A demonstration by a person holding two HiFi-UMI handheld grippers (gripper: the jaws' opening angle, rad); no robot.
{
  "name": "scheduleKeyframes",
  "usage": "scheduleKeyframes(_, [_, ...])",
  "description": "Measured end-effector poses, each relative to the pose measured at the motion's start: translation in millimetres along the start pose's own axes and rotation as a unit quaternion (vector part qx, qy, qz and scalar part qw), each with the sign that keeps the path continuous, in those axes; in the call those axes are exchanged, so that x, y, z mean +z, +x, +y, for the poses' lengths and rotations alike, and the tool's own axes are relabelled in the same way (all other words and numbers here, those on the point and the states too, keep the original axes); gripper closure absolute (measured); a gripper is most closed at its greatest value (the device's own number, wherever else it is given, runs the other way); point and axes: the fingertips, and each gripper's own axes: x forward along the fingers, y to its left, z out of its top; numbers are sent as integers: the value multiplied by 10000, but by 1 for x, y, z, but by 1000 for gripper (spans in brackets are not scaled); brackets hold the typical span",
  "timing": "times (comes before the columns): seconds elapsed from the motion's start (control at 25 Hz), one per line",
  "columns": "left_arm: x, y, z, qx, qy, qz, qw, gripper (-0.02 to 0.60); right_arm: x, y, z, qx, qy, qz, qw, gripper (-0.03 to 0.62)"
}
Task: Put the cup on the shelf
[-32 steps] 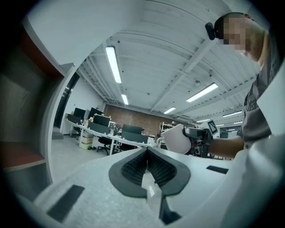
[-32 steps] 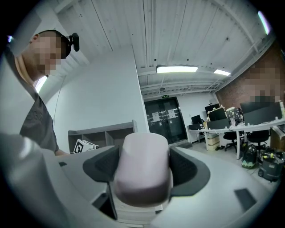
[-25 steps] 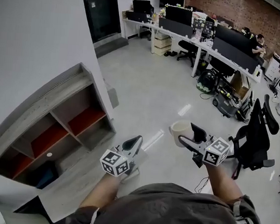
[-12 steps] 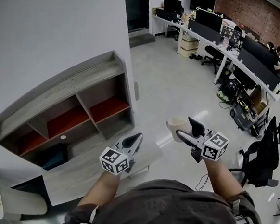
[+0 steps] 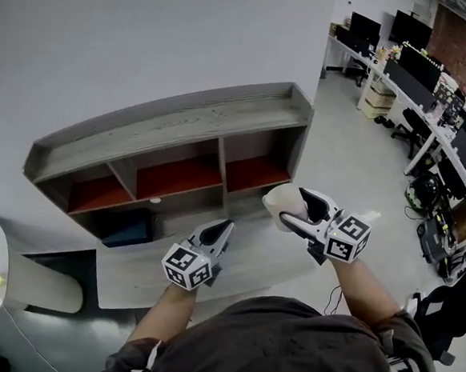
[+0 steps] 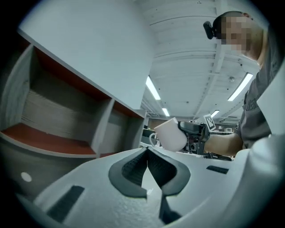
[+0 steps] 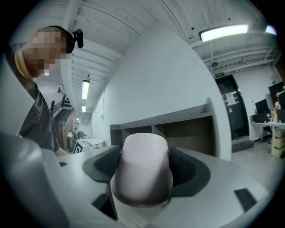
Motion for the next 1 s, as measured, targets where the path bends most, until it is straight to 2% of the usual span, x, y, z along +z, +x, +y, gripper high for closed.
scheduleKeyframes(0.32, [13, -104, 84, 1051, -50, -104, 9944, 577, -4, 156, 64, 1171, -76, 85, 9930, 252])
scheduleKeyframes(0.44, [12, -135, 108, 1310, -104, -122, 9913, 577, -7, 204, 82, 1400, -107, 86, 9900, 253])
scheduleKeyframes(0.68, [9, -188, 142, 1738, -217, -148, 9844, 577, -18, 287, 102, 1539, -347, 160, 9874, 253])
scheduleKeyframes(1.0, [5, -226, 170, 1954, -332, -182, 9800, 577, -33, 356, 89, 1143, -704, 254, 9906, 254])
